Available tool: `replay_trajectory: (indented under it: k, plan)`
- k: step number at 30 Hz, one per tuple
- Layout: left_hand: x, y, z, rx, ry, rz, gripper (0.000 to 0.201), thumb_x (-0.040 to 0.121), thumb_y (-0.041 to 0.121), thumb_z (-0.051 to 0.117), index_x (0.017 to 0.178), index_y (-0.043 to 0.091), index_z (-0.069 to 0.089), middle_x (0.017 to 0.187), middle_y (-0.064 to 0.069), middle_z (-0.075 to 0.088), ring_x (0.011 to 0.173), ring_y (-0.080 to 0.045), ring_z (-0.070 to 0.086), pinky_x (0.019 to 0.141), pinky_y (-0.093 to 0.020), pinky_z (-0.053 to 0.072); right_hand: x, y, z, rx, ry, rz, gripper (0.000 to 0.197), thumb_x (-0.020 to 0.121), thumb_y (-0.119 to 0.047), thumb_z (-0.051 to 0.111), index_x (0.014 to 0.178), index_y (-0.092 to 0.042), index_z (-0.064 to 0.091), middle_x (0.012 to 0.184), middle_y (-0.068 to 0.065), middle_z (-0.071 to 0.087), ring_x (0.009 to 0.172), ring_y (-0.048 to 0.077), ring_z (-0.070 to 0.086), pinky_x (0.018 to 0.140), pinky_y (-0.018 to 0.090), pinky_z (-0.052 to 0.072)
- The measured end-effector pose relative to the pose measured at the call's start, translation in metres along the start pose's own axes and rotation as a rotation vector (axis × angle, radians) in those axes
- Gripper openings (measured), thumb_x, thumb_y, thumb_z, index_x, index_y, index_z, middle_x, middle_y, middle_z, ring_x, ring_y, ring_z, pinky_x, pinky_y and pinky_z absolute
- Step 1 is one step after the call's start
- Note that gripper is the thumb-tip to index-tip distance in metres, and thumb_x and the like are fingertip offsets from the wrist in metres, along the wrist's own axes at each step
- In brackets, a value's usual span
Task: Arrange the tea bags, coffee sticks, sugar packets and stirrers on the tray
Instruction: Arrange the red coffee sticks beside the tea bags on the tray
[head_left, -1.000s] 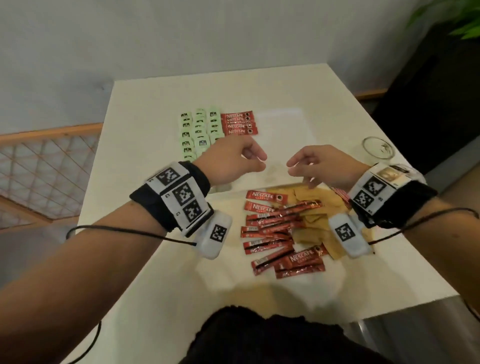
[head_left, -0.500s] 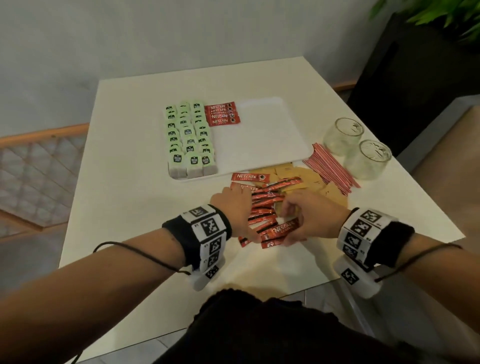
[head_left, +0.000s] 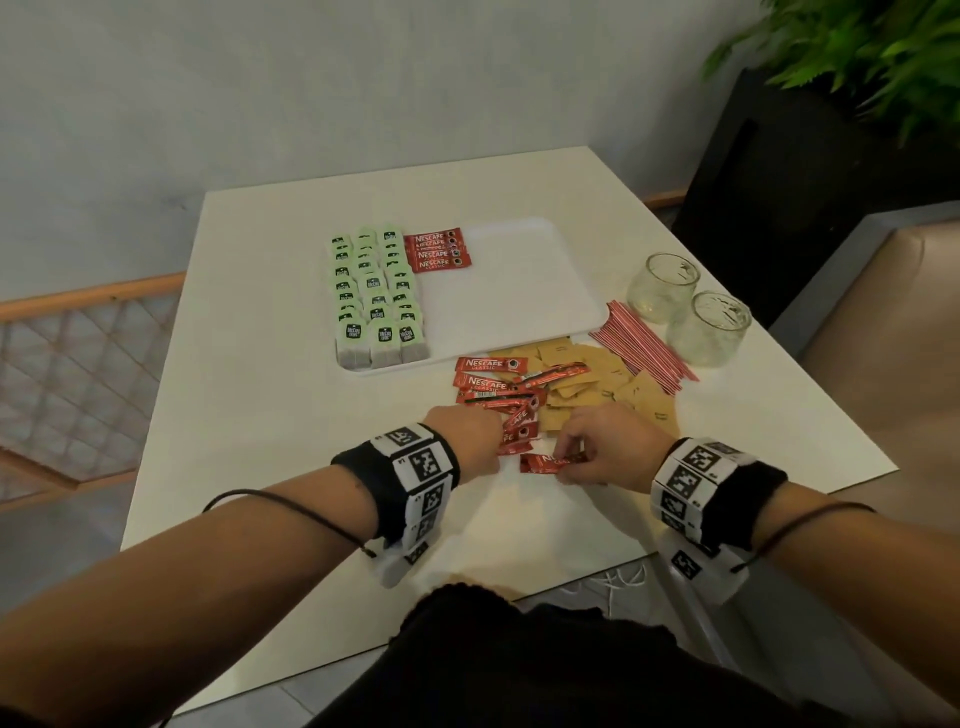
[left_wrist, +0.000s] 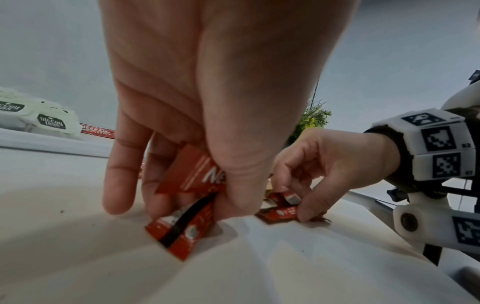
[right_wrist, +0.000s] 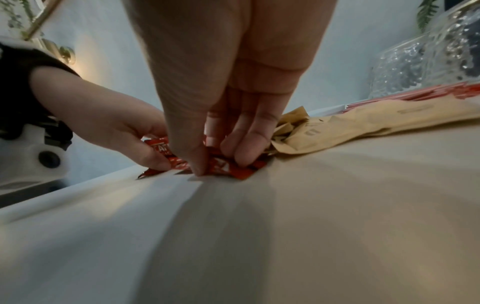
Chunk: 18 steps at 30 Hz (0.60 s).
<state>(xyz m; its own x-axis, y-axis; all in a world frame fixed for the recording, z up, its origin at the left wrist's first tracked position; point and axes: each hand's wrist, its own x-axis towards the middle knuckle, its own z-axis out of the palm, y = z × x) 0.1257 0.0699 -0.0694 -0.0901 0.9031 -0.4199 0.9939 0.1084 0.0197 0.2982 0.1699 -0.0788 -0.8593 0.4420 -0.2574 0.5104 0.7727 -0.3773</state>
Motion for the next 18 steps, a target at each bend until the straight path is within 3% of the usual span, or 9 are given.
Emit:
replay_trajectory:
  k: [3,6,12,15,18]
  plan:
    - [-0.002,0.001,-0.002,-0.046,-0.029,-0.013,0.027,0.097,0.026,0.048,0.117,0.008,0.053,0.113,-0.007,0.062,0.102,-0.027,0.061,0.073,-0.031,0.041,0.004,-0.001,0.0,-0.056,-0.004,0.007,0.016,0.082,-0.034,0.072,0.093,-0.023,0.073,0.08,-0.017,0.056,0.07,0.001,0.051,0.064,0.017,0.04]
    - [-0.003,-0.006,-0.007,-0.146,-0.058,-0.005,0.028,0.098,0.024,0.046,0.12,0.006,0.048,0.113,-0.01,0.062,0.094,-0.025,0.059,0.074,-0.031,0.043,0.008,0.0,-0.004,-0.077,0.012,0.046,0.014,0.086,-0.033,0.067,0.094,-0.024,0.072,0.083,-0.014,0.06,0.079,0.008,0.055,0.069,0.026,0.048]
    - [-0.006,-0.03,-0.019,-0.377,-0.03,-0.027,0.026,0.103,0.022,0.039,0.12,0.004,0.046,0.115,-0.015,0.061,0.101,-0.031,0.058,0.079,-0.03,0.041,0.013,0.003,-0.025,0.162,0.123,0.079,0.009,0.088,-0.031,0.068,0.083,-0.025,0.071,0.073,-0.015,0.061,0.064,-0.002,0.05,0.059,0.012,0.035]
    - [-0.007,-0.036,-0.023,-0.521,-0.05,-0.018,0.023,0.102,0.025,0.043,0.116,0.008,0.051,0.099,-0.012,0.06,0.08,-0.026,0.059,0.072,-0.03,0.046,0.015,0.004,-0.033,0.249,0.171,0.109,0.011,0.091,-0.032,0.065,0.09,-0.024,0.073,0.072,-0.02,0.059,0.063,-0.006,0.05,0.056,0.008,0.035]
    - [-0.008,-0.042,-0.028,-0.596,-0.022,0.02,0.018,0.096,0.032,0.058,0.109,0.022,0.051,0.093,-0.002,0.062,0.062,-0.017,0.057,0.063,-0.029,0.052,0.021,0.007,-0.036,0.294,0.181,0.09,0.019,0.095,-0.034,0.059,0.098,-0.022,0.073,0.086,-0.021,0.062,0.072,-0.007,0.052,0.07,0.016,0.038]
